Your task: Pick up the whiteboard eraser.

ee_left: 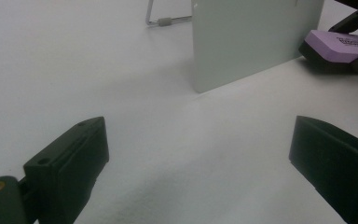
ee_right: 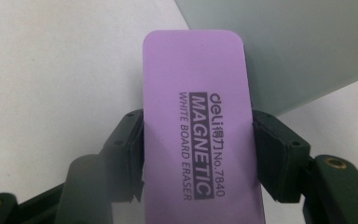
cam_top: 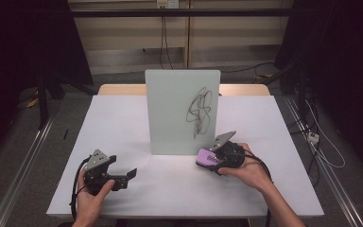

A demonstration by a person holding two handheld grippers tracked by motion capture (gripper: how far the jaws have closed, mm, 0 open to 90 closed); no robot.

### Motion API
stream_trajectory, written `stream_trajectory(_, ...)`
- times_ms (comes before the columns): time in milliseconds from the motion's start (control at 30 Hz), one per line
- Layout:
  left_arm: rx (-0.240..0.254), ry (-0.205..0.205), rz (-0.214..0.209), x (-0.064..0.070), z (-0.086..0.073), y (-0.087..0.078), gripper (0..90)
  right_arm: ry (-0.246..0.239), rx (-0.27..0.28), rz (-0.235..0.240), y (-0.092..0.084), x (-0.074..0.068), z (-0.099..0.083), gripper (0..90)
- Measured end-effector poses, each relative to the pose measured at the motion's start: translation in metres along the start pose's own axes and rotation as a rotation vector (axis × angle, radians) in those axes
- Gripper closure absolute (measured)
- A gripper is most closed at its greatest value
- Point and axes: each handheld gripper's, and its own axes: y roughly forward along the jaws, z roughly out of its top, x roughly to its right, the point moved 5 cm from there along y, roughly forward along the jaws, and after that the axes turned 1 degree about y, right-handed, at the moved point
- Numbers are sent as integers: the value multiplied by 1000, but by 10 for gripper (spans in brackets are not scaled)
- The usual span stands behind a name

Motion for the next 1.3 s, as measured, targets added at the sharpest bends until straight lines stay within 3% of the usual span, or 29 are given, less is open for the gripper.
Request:
stream_trajectory(233, -3, -3, -1, 0, 0, 0, 47, 18, 38, -19, -5, -2, 2, 401)
stream_trajectory(533, -7, 1, -2, 0, -1, 0, 47, -10, 67, -55, -5, -8, 2, 404)
stream_trajectory(733, -15, 2, -6, -1, -2, -1, 47, 1, 149, -98, -12, -6, 6, 405)
stream_trajectory(900, -27, -21, -11, -3, -5, 2, 47, 6, 209, -113, -16, -5, 10, 406)
stream_trajectory(1300, -34, -3, -4, -1, -3, 2, 48, 10, 267, -157, -26, -5, 13, 407)
